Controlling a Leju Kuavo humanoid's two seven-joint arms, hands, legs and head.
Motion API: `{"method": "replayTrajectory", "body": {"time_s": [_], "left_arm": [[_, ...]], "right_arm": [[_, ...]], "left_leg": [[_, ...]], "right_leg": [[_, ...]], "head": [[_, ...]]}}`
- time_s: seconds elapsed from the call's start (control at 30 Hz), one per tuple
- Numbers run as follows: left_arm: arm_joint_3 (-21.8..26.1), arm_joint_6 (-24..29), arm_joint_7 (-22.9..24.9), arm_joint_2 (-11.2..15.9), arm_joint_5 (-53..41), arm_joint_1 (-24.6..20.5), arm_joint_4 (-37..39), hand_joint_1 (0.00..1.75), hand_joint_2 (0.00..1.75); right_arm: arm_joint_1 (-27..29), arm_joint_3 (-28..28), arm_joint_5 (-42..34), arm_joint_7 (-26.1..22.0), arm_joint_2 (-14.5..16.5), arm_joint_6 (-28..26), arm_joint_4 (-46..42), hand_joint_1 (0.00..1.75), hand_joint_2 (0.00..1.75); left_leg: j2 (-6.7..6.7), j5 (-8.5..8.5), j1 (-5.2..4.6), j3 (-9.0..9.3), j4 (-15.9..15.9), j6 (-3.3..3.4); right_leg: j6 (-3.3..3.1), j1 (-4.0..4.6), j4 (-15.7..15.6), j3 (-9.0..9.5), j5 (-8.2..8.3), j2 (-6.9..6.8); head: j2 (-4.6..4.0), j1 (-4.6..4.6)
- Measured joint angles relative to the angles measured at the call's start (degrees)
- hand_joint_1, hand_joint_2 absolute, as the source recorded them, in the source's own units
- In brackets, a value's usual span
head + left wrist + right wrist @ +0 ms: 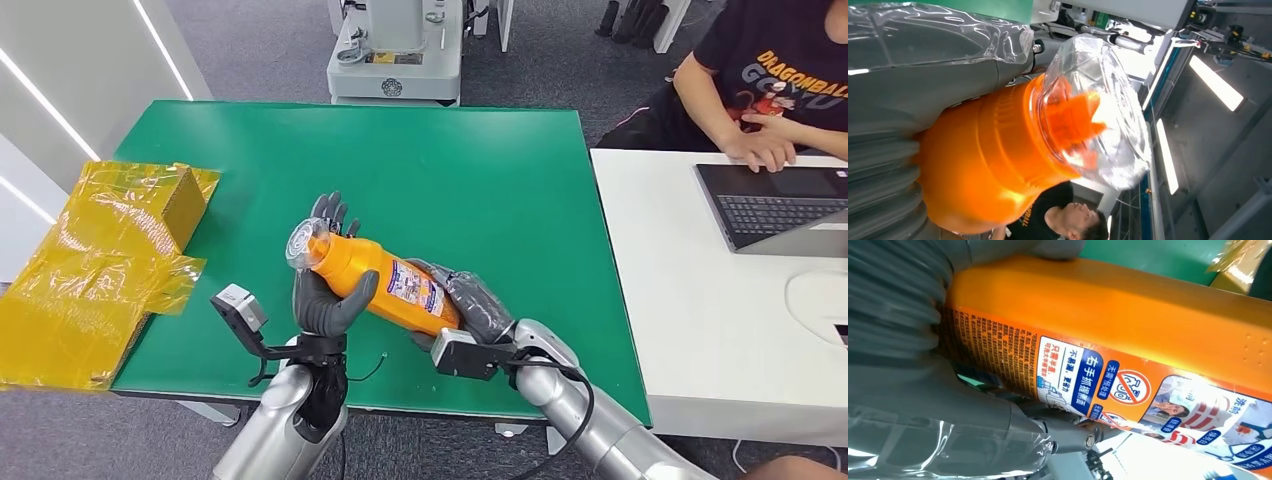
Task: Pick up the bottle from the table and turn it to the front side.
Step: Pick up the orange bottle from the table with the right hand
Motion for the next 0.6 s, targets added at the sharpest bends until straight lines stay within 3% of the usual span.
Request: {"method": "replayTrajectory", "body": {"time_s": [0.57, 0.6], "left_arm": [[-0.22, 0.79, -0.23, 0.89, 0.13, 0.45, 0.77, 0.0, 1.75], [-0.22, 0.83, -0.23, 0.92, 0.12, 0.45, 0.77, 0.44, 1.75]], "right_arm": [[-0.06, 0.97, 2.85, 0.58, -0.67, 3.72, -0.26, 1.75, 1.75], [-0.06, 1.04, 2.85, 0.6, -0.7, 3.73, -0.26, 1.75, 1.75]], "left_leg": [[0.0, 0.0, 0.0, 0.0, 0.0, 0.0], [0.0, 0.0, 0.0, 0.0, 0.0, 0.0]], "right_leg": [[0.0, 0.0, 0.0, 0.0, 0.0, 0.02], [0.0, 0.0, 0.0, 0.0, 0.0, 0.01]], "head": [[0.0, -0.01], [0.0, -0.01]]}}
